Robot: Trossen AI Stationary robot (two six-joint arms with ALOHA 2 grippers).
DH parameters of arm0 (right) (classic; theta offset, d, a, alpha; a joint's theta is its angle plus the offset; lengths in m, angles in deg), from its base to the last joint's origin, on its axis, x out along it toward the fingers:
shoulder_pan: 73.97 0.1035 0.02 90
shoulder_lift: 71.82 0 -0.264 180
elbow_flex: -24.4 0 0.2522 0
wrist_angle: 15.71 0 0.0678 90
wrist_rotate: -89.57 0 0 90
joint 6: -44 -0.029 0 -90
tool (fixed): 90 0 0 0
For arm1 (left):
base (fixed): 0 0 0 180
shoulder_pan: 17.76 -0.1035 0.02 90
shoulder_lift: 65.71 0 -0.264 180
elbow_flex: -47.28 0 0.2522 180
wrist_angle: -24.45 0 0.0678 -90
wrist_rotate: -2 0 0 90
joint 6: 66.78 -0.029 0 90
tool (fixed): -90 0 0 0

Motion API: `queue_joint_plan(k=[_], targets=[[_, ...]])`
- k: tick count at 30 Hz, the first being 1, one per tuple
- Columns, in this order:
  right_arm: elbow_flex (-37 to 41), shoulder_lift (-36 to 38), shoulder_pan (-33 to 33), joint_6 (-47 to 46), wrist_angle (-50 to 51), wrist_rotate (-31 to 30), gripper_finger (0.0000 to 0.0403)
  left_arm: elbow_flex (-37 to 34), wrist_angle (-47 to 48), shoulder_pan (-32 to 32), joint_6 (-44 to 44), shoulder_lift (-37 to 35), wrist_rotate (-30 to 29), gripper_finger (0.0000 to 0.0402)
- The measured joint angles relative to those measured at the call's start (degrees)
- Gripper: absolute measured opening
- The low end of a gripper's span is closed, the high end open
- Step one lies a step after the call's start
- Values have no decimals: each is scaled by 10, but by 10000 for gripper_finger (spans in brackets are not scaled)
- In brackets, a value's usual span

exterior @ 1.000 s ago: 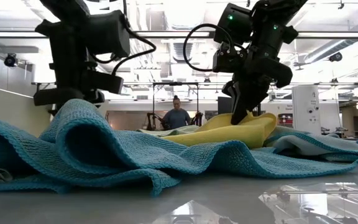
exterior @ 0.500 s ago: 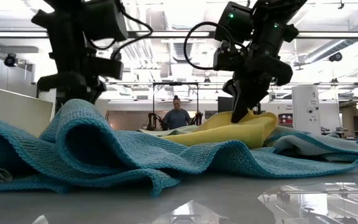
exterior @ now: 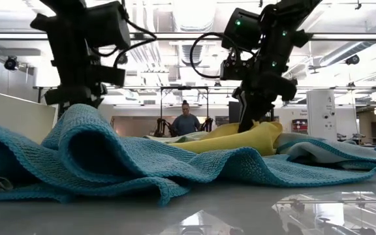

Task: Fold microfiber towels
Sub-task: Fold the yellow microfiber towel

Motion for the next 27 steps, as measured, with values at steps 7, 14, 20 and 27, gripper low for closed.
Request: queue_joint_plan(k=[7, 14, 20, 27], targets=[[0, 4, -11, -14, -7, -12, 34, -2, -7, -1, 16, -1, -15, 2], [0, 30, -19, -16, -2, -13, 97, 6, -8, -1, 17, -4, -18, 61], [0, 74, -19, -35, 27, -13, 138, 27, -8, -1, 13, -8, -29, 121], [0, 148, -15, -113, 105, -11, 149, 75, -13, -1, -32, -12, -29, 134]])
